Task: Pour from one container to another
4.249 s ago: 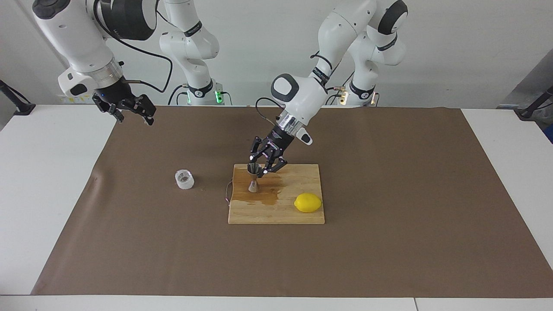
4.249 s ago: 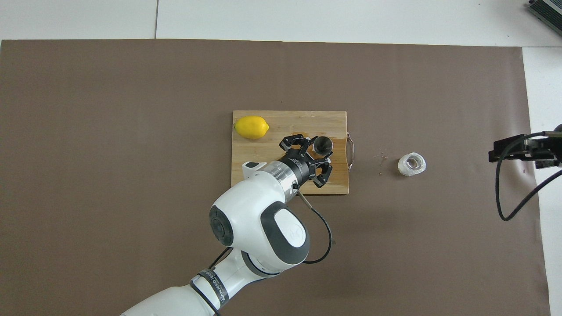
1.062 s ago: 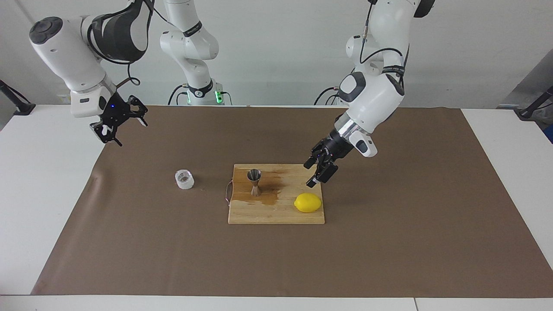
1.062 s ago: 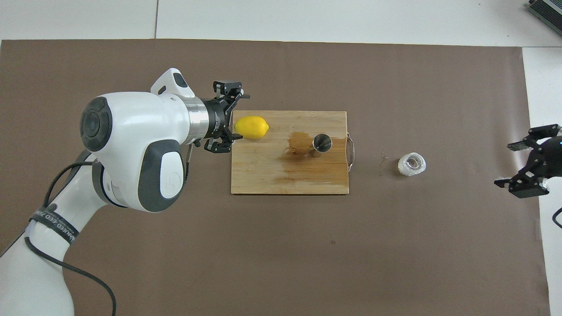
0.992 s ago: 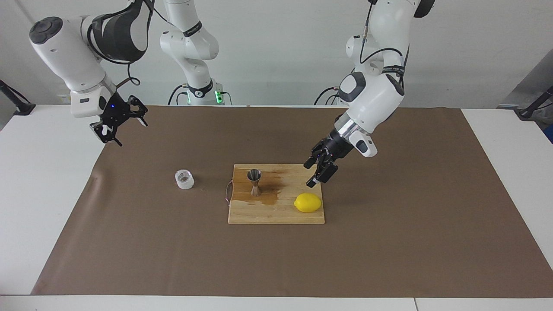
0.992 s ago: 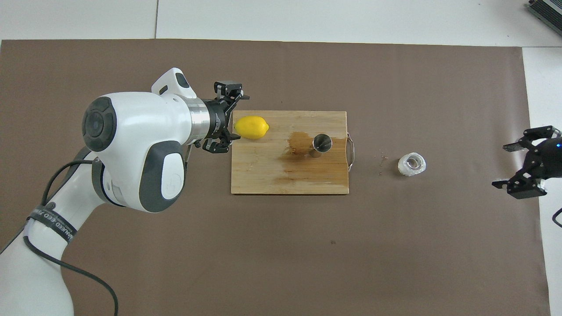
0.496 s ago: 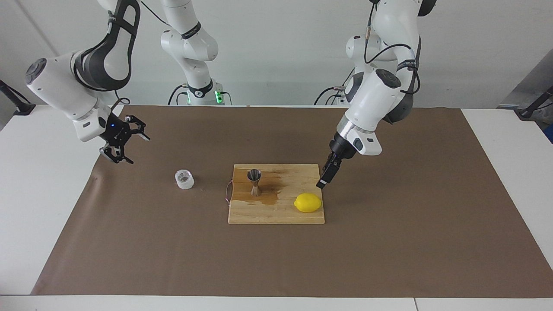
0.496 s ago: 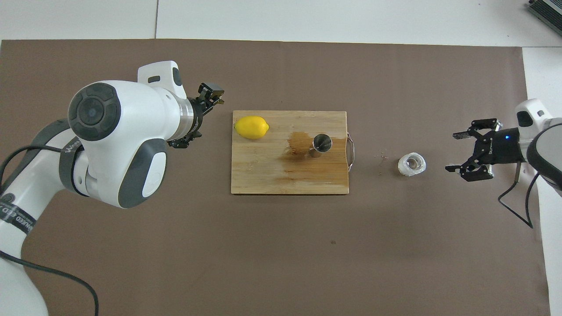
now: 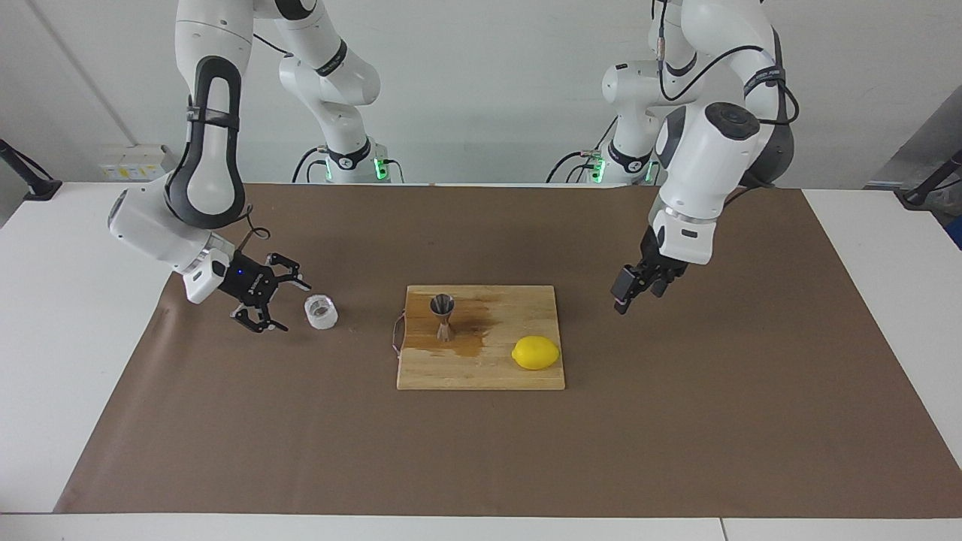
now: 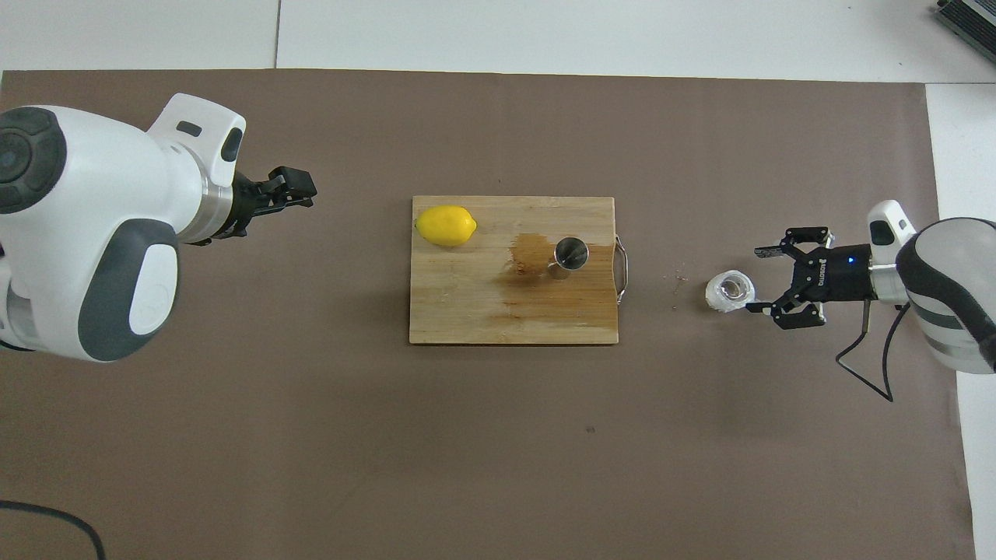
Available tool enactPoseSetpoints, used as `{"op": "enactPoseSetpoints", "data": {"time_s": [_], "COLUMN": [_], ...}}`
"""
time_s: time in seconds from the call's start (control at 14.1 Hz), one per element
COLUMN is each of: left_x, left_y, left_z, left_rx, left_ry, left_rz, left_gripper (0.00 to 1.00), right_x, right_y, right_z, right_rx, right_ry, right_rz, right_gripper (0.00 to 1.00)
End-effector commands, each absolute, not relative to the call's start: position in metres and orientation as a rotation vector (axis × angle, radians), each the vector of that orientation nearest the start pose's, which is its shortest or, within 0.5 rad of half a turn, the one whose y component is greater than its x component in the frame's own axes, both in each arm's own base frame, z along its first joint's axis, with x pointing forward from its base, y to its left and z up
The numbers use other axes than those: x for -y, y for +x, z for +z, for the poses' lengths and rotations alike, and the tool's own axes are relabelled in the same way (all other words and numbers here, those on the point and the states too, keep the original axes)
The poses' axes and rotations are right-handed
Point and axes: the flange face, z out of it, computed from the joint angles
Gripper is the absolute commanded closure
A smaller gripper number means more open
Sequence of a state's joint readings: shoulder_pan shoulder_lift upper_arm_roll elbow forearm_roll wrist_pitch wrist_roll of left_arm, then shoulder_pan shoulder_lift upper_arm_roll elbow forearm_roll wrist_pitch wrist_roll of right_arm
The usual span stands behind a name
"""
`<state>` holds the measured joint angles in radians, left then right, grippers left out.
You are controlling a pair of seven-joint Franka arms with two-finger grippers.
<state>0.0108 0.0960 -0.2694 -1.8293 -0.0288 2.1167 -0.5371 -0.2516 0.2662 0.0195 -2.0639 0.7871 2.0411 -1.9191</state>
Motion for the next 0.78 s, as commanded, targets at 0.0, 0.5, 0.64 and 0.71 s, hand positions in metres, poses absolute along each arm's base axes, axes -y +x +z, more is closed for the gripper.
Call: {"op": "enactPoseSetpoints", "data": {"time_s": [0.0,0.5,0.64,0.71], "left_x": [0.115,0.045,0.037,0.037], "left_y": [0.581,0.561,0.559,0.562], "left_z": [0.513,0.550,0.568,0.585], "left_rx": [0.289,-0.007,-0.018,-0.018], "left_ry": [-3.189,-3.157,-3.156,-3.156], "left_rz": [-0.244,-0.182,-0.163,-0.146], "left_gripper": [0.00,0.00,0.00,0.00], "right_x": [0.092,0.083,0.082,0.082], "right_y": [0.547,0.552,0.552,0.552], "right_z": [0.269,0.233,0.232,0.232], "right_rx": [1.500,1.561,1.563,1.565], "right_ry": [-1.942,-1.843,-1.838,-1.834], "right_rz": [-0.646,-0.748,-0.753,-0.754], "right_gripper": [0.00,0.00,0.00,0.00]}}
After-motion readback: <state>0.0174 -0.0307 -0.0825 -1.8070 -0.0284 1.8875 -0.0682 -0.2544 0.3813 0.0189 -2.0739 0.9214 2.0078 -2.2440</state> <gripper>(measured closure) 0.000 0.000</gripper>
